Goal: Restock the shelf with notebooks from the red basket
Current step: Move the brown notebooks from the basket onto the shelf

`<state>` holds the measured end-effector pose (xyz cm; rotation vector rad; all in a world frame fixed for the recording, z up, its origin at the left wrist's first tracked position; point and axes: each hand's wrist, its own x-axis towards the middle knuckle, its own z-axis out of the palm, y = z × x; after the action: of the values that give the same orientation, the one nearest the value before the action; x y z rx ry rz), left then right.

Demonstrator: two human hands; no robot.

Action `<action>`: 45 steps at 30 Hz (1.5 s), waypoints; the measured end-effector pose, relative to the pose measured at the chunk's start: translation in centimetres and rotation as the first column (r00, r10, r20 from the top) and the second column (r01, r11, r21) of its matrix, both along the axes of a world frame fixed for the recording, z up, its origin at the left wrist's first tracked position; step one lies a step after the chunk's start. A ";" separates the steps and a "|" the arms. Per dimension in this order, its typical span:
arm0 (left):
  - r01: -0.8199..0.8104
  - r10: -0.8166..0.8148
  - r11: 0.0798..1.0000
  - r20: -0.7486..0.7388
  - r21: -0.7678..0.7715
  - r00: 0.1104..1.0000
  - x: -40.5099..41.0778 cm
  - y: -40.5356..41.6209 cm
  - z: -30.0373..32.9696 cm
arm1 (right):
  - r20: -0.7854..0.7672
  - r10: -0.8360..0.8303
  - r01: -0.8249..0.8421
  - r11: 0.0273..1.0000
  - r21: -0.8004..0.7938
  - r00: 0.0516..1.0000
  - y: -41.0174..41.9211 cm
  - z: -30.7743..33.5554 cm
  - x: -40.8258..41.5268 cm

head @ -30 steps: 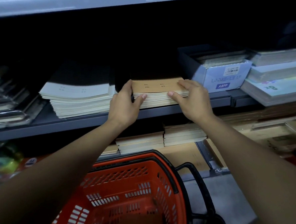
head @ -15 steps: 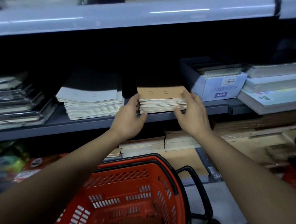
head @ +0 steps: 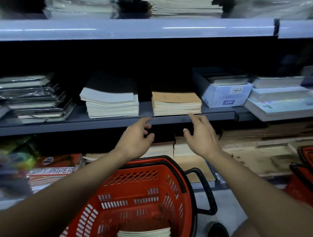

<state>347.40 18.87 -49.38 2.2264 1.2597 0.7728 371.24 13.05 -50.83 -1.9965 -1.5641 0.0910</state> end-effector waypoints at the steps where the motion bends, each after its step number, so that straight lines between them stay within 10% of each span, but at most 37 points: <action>1: -0.003 0.003 1.000 0.003 -0.009 1.000 -0.3 -0.4 -0.3 | 0.013 0.015 -0.015 1.000 -0.014 1.000 -0.4 -0.1 -0.3; 28: -0.095 0.068 0.967 -0.119 -0.238 0.991 -8.9 -4.2 -12.4 | 0.048 0.238 -0.200 0.894 -0.401 0.970 -3.6 -10.5 -11.0; 45: -0.265 0.032 0.760 -0.373 -0.594 0.927 -11.2 -6.1 -24.0 | -0.026 0.103 -0.092 0.711 -0.697 0.994 -3.6 -19.1 -13.4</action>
<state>336.20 12.73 -73.40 1.7328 1.5861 -0.0418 357.83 9.49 -69.97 -2.4587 -1.8165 0.8345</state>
